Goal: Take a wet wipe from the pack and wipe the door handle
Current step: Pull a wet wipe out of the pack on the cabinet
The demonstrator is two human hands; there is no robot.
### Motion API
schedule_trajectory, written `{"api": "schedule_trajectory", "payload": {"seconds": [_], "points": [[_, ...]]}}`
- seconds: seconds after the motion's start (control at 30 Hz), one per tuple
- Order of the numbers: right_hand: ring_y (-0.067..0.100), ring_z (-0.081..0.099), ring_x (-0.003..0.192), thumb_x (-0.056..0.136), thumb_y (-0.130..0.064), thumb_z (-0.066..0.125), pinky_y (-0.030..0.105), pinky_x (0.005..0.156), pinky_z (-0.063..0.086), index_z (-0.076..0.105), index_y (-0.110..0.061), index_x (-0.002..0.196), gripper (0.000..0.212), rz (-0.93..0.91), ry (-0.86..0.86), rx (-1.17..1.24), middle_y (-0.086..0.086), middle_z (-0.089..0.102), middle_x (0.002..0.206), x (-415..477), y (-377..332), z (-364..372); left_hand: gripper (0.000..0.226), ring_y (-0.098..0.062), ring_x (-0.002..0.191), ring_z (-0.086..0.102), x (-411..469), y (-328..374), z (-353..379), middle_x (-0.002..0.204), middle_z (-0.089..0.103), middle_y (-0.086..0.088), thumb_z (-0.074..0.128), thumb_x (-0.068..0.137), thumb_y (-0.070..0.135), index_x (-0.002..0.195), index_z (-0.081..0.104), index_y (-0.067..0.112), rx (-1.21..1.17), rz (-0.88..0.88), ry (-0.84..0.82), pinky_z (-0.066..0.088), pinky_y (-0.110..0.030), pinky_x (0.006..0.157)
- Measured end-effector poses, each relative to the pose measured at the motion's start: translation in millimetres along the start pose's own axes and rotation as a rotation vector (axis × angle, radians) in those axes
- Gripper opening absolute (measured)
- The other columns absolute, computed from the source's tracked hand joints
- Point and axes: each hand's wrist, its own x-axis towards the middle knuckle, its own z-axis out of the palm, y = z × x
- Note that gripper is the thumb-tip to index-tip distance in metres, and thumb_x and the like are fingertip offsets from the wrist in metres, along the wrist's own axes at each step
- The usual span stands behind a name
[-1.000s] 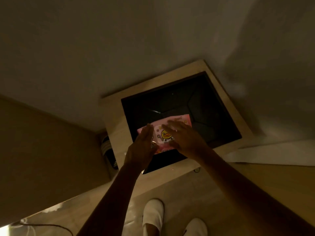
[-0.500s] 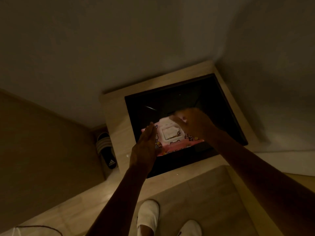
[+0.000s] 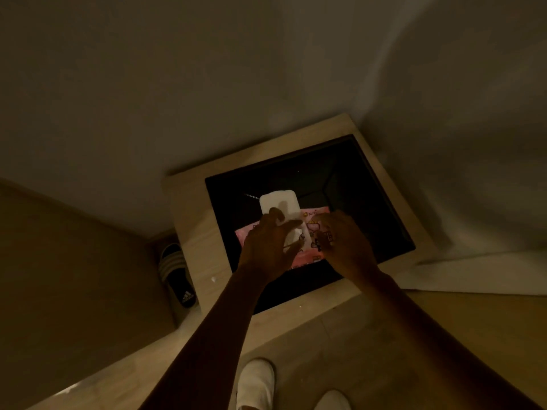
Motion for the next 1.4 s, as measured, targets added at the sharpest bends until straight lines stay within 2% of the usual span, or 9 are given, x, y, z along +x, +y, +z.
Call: {"api": "schedule_trajectory", "payload": {"seconds": [0.23,0.53,0.7,0.87,1.03,1.17,1.27,1.33,1.4], "points": [[0.02,0.051,0.115,0.094,-0.022,0.056,0.021,0.083,0.044,0.058,-0.016,0.122,0.028,-0.1,0.051,0.018,0.006,0.055,0.126,-3.6,-9.6,-3.1,0.032,-0.022,0.119,0.052,2.1,-3.0,-14.8,0.127,0.049,-0.005,0.066,0.083,0.035,0.108,0.059,0.017,-0.006,-0.079,0.01,0.053,-0.034,0.093],[0.02,0.054,0.109,0.09,-0.031,0.06,0.035,0.091,0.05,0.069,-0.021,0.109,0.023,-0.189,-0.035,-0.048,0.006,0.059,0.119,12.5,-30.7,10.3,0.04,-0.018,0.114,0.057,-7.4,-18.8,-13.2,0.124,0.059,-0.002,0.066,0.084,0.035,0.12,0.058,0.018,-0.036,-0.161,-0.01,0.042,-0.023,0.084],[0.02,0.06,0.097,0.094,-0.026,0.055,0.029,0.083,0.052,0.074,-0.016,0.093,0.021,-0.216,-0.079,-0.146,0.007,0.063,0.106,16.1,-32.7,14.7,0.046,-0.017,0.11,0.059,-9.1,-20.1,-3.9,0.121,0.059,-0.001,0.068,0.082,0.041,0.121,0.058,0.018,-0.016,-0.129,-0.008,0.048,-0.027,0.085],[0.022,0.06,0.106,0.094,-0.022,0.056,0.034,0.093,0.05,0.067,-0.011,0.104,0.019,-0.179,-0.159,-0.165,0.008,0.064,0.111,8.5,-38.6,16.0,0.045,-0.017,0.106,0.06,-8.6,-15.9,-0.9,0.119,0.059,-0.001,0.065,0.082,0.046,0.12,0.059,0.022,0.001,-0.118,0.003,0.052,-0.03,0.086],[0.023,0.064,0.092,0.093,-0.012,0.056,0.028,0.075,0.049,0.058,-0.008,0.095,0.005,-0.188,-0.15,-0.106,0.011,0.067,0.098,2.7,-40.8,3.0,0.046,-0.018,0.109,0.058,-9.3,-10.6,-2.2,0.122,0.056,-0.003,0.063,0.084,0.045,0.124,0.058,0.024,0.049,-0.091,-0.02,0.05,-0.031,0.088],[0.025,0.067,0.091,0.093,-0.009,0.056,0.024,0.068,0.05,0.056,-0.005,0.098,0.006,-0.17,-0.148,-0.028,0.013,0.068,0.101,-0.2,-36.0,-12.7,0.049,-0.018,0.109,0.058,-8.1,-5.8,-3.8,0.124,0.057,-0.002,0.065,0.081,0.046,0.124,0.056,0.023,0.066,-0.144,-0.04,0.05,-0.032,0.089],[0.014,0.067,0.082,0.094,-0.014,0.054,0.01,0.059,0.042,0.054,-0.006,0.099,0.009,-0.161,-0.125,-0.012,0.008,0.067,0.1,-2.5,-25.8,-25.0,0.051,-0.019,0.109,0.058,-9.0,-1.9,-4.0,0.123,0.057,-0.004,0.064,0.082,0.047,0.124,0.054,0.019,0.068,-0.178,-0.051,0.049,-0.032,0.089],[0.012,0.067,0.078,0.095,-0.02,0.052,0.007,0.052,0.036,0.054,-0.007,0.1,0.014,-0.154,-0.123,-0.017,0.006,0.066,0.096,-6.6,-21.4,-35.4,0.052,-0.019,0.11,0.057,-8.5,0.6,-3.7,0.123,0.056,-0.003,0.064,0.082,0.048,0.124,0.053,0.02,0.093,-0.196,-0.059,0.049,-0.033,0.091],[0.014,0.068,0.078,0.095,-0.04,0.043,0.008,0.045,0.041,0.052,-0.011,0.095,0.03,-0.137,-0.066,0.013,0.004,0.065,0.091,-12.2,-17.9,-50.4,0.051,-0.018,0.112,0.055,-6.9,2.7,-3.1,0.125,0.054,-0.002,0.063,0.083,0.048,0.126,0.053,0.022,0.13,-0.198,-0.092,0.048,-0.033,0.093]]}}
